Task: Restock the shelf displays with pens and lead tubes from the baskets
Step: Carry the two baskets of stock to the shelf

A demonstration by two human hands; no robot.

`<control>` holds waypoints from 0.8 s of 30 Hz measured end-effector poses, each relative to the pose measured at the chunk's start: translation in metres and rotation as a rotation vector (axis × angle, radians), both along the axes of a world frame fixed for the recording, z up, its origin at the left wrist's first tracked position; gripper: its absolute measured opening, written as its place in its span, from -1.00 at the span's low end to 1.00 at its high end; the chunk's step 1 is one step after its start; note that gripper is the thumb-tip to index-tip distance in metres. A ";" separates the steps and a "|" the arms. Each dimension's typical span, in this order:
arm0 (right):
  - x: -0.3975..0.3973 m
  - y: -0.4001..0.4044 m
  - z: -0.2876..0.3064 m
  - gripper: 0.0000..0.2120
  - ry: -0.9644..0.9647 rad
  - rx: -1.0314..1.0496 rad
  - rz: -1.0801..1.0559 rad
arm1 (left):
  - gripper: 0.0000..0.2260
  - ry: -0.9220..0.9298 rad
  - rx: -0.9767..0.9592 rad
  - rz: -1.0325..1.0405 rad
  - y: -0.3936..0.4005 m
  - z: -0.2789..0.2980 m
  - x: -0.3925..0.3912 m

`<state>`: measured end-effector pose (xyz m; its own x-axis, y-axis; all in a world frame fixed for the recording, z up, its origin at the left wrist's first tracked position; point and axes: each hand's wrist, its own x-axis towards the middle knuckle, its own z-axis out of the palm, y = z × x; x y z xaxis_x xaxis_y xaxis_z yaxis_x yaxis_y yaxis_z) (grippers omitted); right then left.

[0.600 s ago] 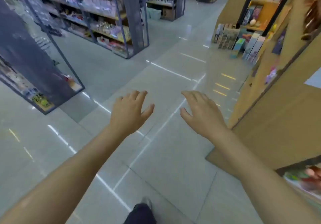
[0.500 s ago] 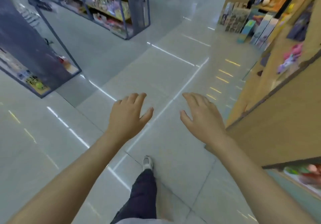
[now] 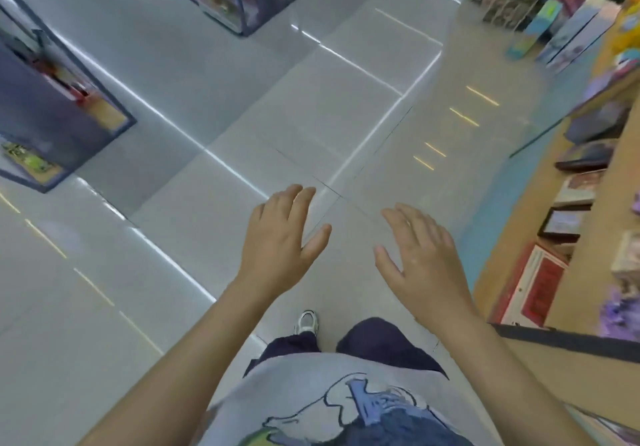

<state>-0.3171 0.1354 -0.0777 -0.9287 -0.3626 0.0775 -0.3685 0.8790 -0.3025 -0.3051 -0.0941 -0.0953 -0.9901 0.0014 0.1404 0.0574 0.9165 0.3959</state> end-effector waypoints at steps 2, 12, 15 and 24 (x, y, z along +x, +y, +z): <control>-0.045 0.007 -0.001 -0.50 0.008 -0.014 -0.064 | -0.45 -0.009 -0.009 -0.032 0.000 0.002 -0.055; -0.377 0.019 -0.031 -0.48 0.053 -0.118 -0.215 | -0.48 0.021 -0.084 -0.085 0.020 -0.023 -0.388; -0.490 0.026 -0.016 -0.48 0.037 -0.098 -0.183 | -0.47 0.003 -0.085 -0.069 0.026 -0.008 -0.492; -0.777 0.021 -0.002 -0.49 0.058 -0.033 -0.102 | -0.46 0.007 -0.046 0.025 0.009 -0.008 -0.756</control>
